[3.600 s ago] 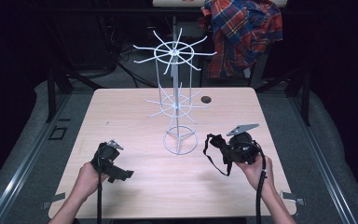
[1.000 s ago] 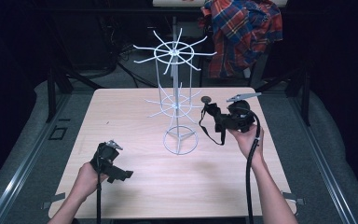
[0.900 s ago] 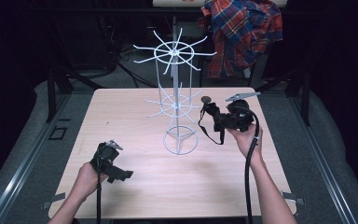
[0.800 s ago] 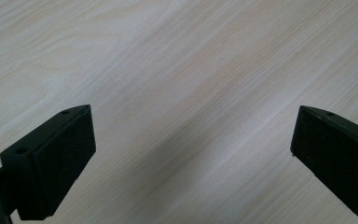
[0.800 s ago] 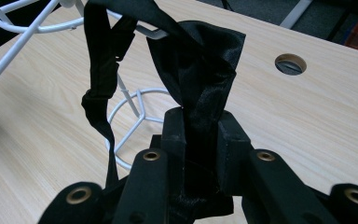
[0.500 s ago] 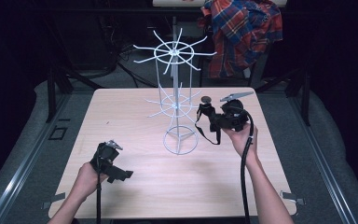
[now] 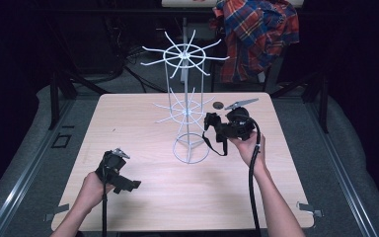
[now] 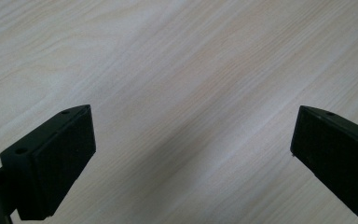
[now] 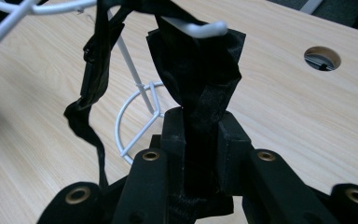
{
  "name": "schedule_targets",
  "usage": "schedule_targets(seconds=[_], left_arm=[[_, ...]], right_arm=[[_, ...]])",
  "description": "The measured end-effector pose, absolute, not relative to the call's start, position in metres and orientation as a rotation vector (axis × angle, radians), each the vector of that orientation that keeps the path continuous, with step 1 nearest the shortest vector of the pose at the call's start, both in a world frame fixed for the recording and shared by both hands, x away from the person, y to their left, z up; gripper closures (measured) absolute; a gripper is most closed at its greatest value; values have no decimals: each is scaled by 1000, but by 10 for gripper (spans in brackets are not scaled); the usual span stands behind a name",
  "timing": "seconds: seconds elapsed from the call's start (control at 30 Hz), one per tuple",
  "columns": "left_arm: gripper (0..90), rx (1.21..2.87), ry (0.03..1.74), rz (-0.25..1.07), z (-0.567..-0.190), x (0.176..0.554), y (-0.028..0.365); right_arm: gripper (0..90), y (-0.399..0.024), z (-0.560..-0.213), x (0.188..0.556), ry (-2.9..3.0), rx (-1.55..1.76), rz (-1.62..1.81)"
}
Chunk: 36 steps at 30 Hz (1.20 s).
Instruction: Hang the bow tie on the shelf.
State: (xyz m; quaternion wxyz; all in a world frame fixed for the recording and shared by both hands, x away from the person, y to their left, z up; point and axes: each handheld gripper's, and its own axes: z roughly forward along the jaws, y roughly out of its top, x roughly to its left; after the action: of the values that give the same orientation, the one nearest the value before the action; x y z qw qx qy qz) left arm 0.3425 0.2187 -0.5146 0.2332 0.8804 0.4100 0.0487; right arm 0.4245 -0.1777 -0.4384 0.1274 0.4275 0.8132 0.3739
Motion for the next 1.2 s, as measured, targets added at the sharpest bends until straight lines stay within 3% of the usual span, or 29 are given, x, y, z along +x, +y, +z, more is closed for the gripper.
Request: schedule_targets(seconds=[0.73, 1.2], left_arm=[[0, 2419, 1129, 134, -515, 343, 219], [0, 2420, 1129, 131, -515, 343, 219]], right_arm=[[737, -170, -458, 431, 2397, 1309, 1149], [738, -169, -454, 430, 2370, 1291, 1192]])
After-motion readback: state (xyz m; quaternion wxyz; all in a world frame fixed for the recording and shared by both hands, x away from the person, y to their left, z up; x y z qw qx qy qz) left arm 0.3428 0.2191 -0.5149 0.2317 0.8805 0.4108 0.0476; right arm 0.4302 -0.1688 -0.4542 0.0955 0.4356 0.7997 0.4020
